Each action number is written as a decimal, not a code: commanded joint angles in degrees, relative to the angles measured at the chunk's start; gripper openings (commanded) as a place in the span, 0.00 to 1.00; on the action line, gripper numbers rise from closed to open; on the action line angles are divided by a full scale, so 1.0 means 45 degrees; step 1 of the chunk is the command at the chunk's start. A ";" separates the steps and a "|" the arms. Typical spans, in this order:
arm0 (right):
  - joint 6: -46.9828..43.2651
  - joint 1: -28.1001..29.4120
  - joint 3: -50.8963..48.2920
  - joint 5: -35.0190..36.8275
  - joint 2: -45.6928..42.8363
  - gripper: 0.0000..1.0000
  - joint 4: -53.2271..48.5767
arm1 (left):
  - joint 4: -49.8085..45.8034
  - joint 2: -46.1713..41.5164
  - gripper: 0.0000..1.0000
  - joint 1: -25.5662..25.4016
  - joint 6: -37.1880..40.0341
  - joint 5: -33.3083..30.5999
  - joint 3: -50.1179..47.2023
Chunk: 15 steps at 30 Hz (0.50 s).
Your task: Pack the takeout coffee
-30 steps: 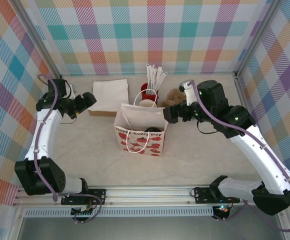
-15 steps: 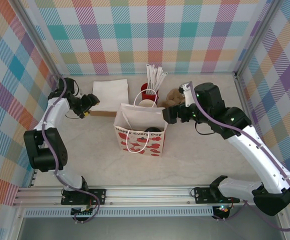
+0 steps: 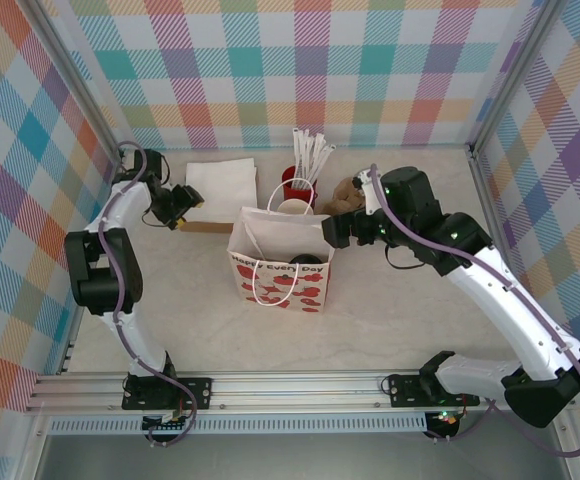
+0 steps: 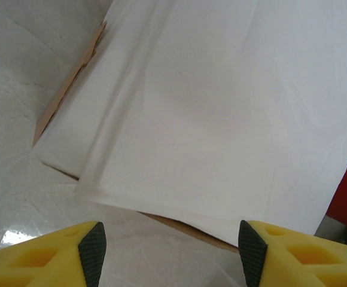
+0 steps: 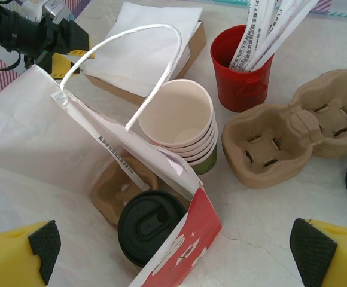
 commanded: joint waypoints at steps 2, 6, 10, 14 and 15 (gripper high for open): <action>0.0202 -0.0057 -0.0108 0.0102 0.0065 1.00 0.0390 | -0.0082 0.0298 0.62 -0.0021 -0.0129 -0.0495 0.0557; 0.0238 -0.0064 -0.0157 0.0101 0.0070 1.00 0.0384 | -0.0284 0.0568 0.62 -0.0051 -0.0088 -0.0649 0.0917; 0.0280 -0.0059 -0.0187 0.0082 0.0092 1.00 0.0394 | -0.0414 0.0834 0.62 -0.0069 -0.0052 -0.0694 0.1257; 0.0297 -0.0072 -0.0187 0.0088 0.0107 1.00 0.0394 | -0.0630 0.1094 0.62 -0.0157 -0.0020 -0.0971 0.1561; 0.0299 -0.0067 -0.0187 0.0072 0.0109 1.00 0.0385 | -0.0657 0.1156 0.62 -0.0187 -0.0028 -0.1004 0.1615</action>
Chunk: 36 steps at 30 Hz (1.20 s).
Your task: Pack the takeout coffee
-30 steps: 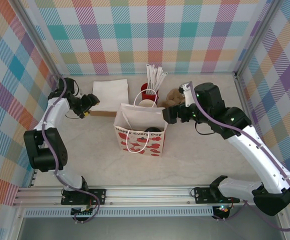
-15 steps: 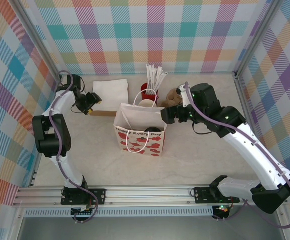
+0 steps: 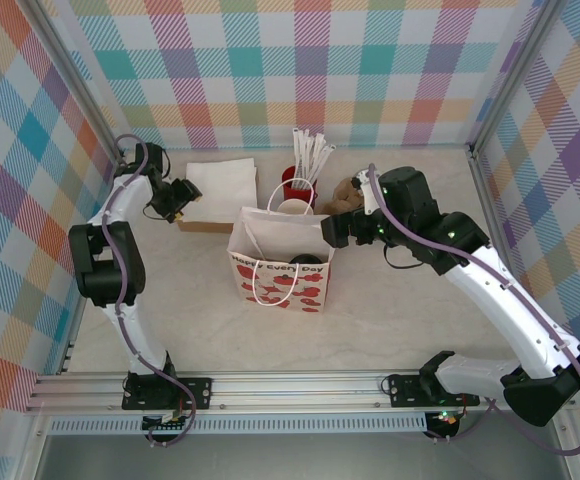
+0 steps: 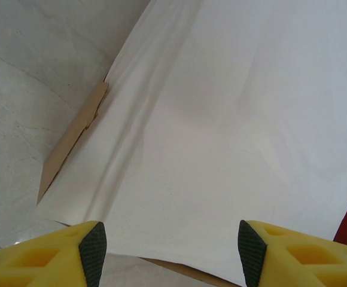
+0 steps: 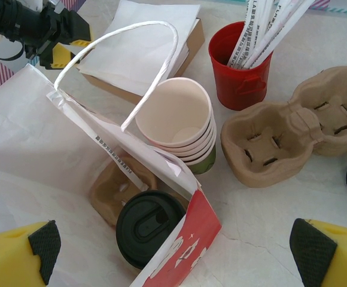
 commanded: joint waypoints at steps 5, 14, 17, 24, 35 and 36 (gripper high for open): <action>0.0196 -0.0067 -0.0124 0.0019 0.0072 1.00 0.0301 | -0.0835 0.0590 0.62 -0.0311 0.0084 -0.0781 0.0731; 0.0185 -0.0071 -0.0183 0.0029 0.0073 1.00 0.0300 | -0.1134 0.1070 0.62 -0.0645 0.0262 -0.1259 0.0953; 0.0201 -0.0079 -0.0202 0.0033 0.0094 1.00 0.0321 | -0.1369 0.1215 0.63 -0.0770 0.0389 -0.1592 0.1091; 0.0221 -0.0086 -0.0241 -0.0001 0.0150 1.00 0.0362 | -0.1746 0.1355 0.65 -0.1021 0.0721 -0.2312 0.1382; 0.0261 -0.0074 -0.0304 -0.0006 0.0151 1.00 0.0360 | -0.2884 0.2443 0.62 -0.1809 0.1584 -0.4120 0.2394; 0.0261 -0.0086 -0.0316 -0.0005 0.0151 1.00 0.0345 | -0.2925 0.2521 0.61 -0.1858 0.1647 -0.4262 0.2434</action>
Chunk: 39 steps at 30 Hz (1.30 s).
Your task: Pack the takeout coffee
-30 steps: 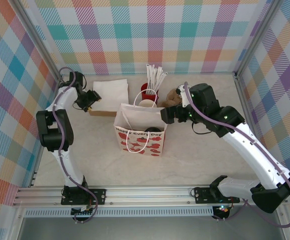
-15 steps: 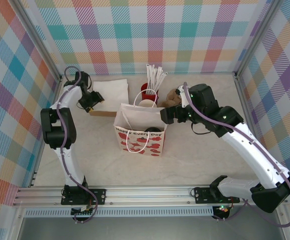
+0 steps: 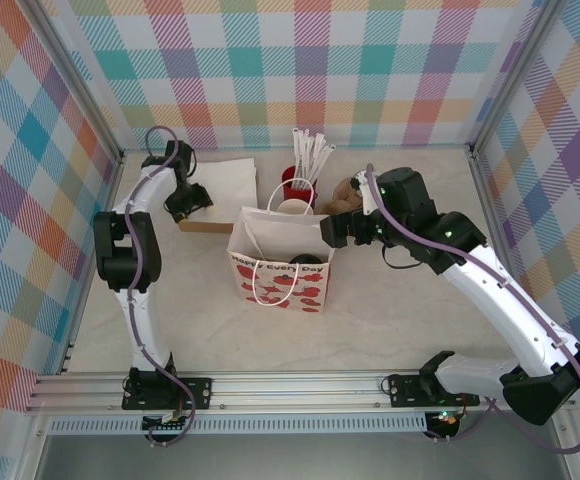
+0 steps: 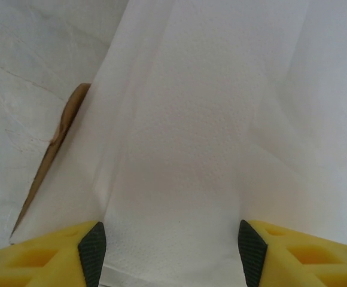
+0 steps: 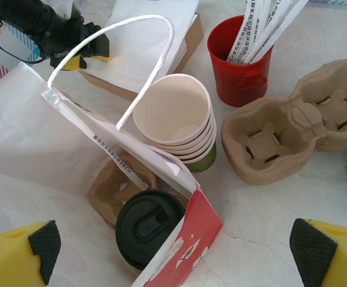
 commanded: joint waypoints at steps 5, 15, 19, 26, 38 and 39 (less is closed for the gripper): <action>0.0095 -0.0086 -0.0179 -0.0050 0.0073 1.00 0.0296 | -0.0857 0.0748 0.56 -0.0335 0.0517 -0.0877 0.0293; 0.0115 -0.0086 -0.0228 -0.0122 0.0171 1.00 0.0345 | -0.1159 0.0444 0.48 -0.0376 0.0727 -0.1047 0.0867; 0.0135 -0.0072 -0.0237 -0.0201 0.0258 1.00 0.0356 | -0.1296 0.0243 0.46 -0.0385 0.0831 -0.1059 0.1192; 0.0191 -0.0082 -0.0257 -0.0279 0.0268 1.00 0.0376 | -0.1464 0.0281 0.39 -0.0396 0.0907 -0.0908 0.1532; 0.0096 -0.0085 -0.0189 -0.0071 0.0173 1.00 0.0254 | -0.1351 -0.0083 0.13 -0.0396 0.1099 -0.0809 0.1519; 0.0067 -0.0091 -0.0161 -0.0010 0.0142 1.00 0.0227 | -0.1293 -0.0295 0.11 -0.0396 0.1170 -0.0816 0.1509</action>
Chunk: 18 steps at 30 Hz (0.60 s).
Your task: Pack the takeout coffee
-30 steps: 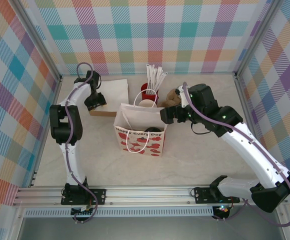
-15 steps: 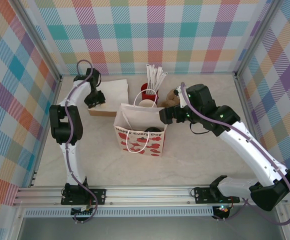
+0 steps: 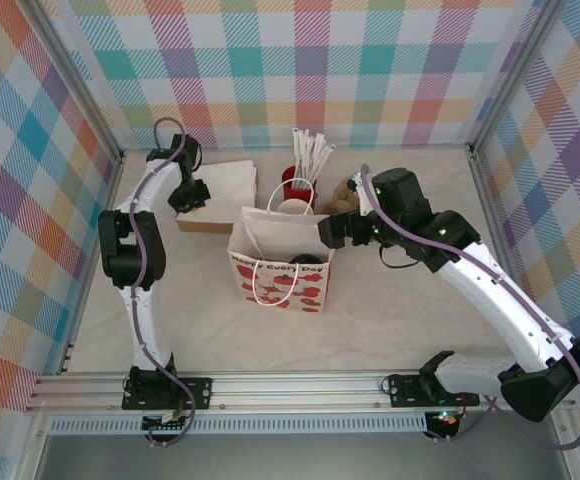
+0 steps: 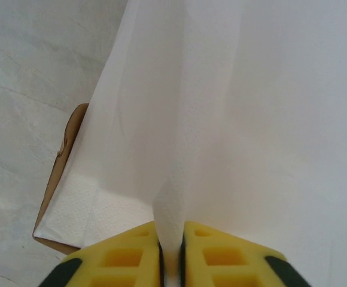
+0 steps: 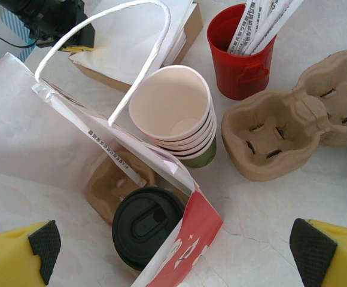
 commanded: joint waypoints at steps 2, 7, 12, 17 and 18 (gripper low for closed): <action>-0.0021 -0.0100 0.0108 0.0132 -0.0149 1.00 0.0086 | -0.0121 -0.1101 0.08 -0.0119 0.0330 0.0007 0.0251; -0.0314 -0.0120 0.0461 0.0240 -0.0313 1.00 -0.0064 | 0.0433 -0.2857 0.04 -0.0139 0.0900 0.0246 0.0042; -0.0466 -0.0133 0.1000 -0.0103 -0.0394 1.00 0.0098 | 0.1095 -0.4849 0.04 -0.0175 0.1659 0.1455 -0.0083; -0.1487 -0.0144 0.2212 -0.1587 -0.0054 1.00 0.0155 | 0.1872 -0.6603 0.04 -0.0299 0.3210 0.4500 -0.0062; -0.1923 -0.0145 0.2559 -0.1859 0.0090 1.00 0.0116 | 0.1994 -0.6939 0.04 -0.0365 0.3655 0.5200 -0.0052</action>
